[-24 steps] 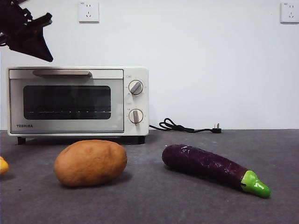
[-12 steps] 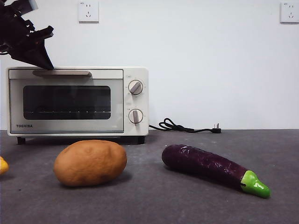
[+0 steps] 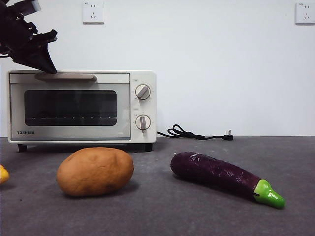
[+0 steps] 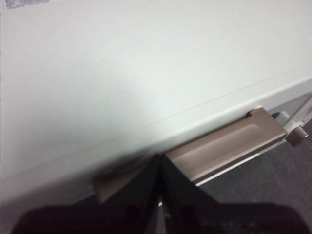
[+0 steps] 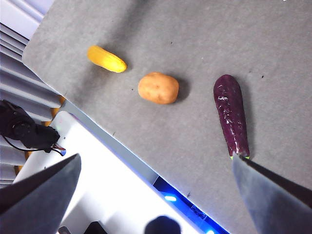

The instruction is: Take the eggplant from the table,put the eggplant in the oven

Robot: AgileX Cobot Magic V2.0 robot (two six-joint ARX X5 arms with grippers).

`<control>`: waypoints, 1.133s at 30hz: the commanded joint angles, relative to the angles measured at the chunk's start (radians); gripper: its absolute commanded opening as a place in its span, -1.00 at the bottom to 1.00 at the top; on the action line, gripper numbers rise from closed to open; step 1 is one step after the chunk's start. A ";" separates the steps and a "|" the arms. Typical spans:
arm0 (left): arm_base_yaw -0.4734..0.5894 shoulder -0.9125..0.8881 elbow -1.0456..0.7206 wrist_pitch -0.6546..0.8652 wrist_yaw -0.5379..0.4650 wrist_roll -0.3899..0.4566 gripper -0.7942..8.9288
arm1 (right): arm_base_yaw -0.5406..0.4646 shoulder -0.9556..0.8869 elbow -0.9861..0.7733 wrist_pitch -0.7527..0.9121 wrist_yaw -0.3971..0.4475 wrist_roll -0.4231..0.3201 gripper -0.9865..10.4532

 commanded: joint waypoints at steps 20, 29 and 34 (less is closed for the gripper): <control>-0.043 0.113 -0.002 -0.105 0.013 0.056 -0.85 | 0.002 0.002 0.004 0.017 0.000 -0.003 0.27; -0.071 0.113 -0.002 -0.201 0.025 0.058 -0.85 | 0.002 0.002 0.004 0.035 0.009 -0.006 0.27; -0.080 0.113 -0.002 -0.277 0.033 0.063 -0.85 | 0.002 0.002 0.004 0.043 0.027 -0.019 0.27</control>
